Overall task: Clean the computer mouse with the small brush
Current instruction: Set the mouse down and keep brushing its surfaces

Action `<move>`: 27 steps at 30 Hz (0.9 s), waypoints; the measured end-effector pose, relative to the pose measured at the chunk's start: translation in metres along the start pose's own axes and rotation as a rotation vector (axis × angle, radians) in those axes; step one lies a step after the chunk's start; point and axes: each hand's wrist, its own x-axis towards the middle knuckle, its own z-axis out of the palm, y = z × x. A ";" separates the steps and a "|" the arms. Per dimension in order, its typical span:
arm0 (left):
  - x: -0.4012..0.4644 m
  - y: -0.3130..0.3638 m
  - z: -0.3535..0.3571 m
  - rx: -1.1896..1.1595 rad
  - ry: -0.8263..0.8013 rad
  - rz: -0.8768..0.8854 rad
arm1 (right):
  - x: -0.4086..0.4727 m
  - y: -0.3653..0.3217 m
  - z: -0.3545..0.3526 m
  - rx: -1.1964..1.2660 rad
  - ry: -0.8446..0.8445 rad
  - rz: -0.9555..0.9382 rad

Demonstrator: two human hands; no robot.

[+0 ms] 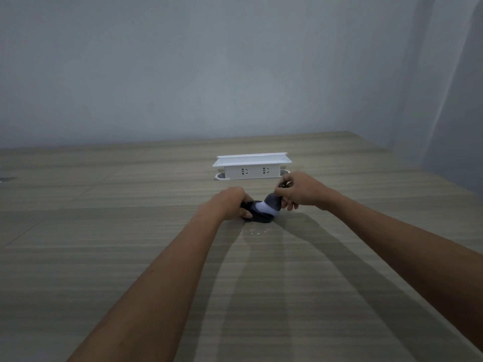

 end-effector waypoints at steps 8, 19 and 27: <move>0.000 0.000 0.000 -0.030 0.001 0.015 | -0.002 -0.006 -0.001 0.007 0.037 -0.075; -0.001 0.001 0.000 -0.021 0.006 0.019 | -0.003 -0.005 0.000 -0.101 -0.009 -0.139; 0.001 -0.002 0.002 -0.020 0.014 0.026 | -0.001 0.004 -0.005 -0.120 0.010 -0.087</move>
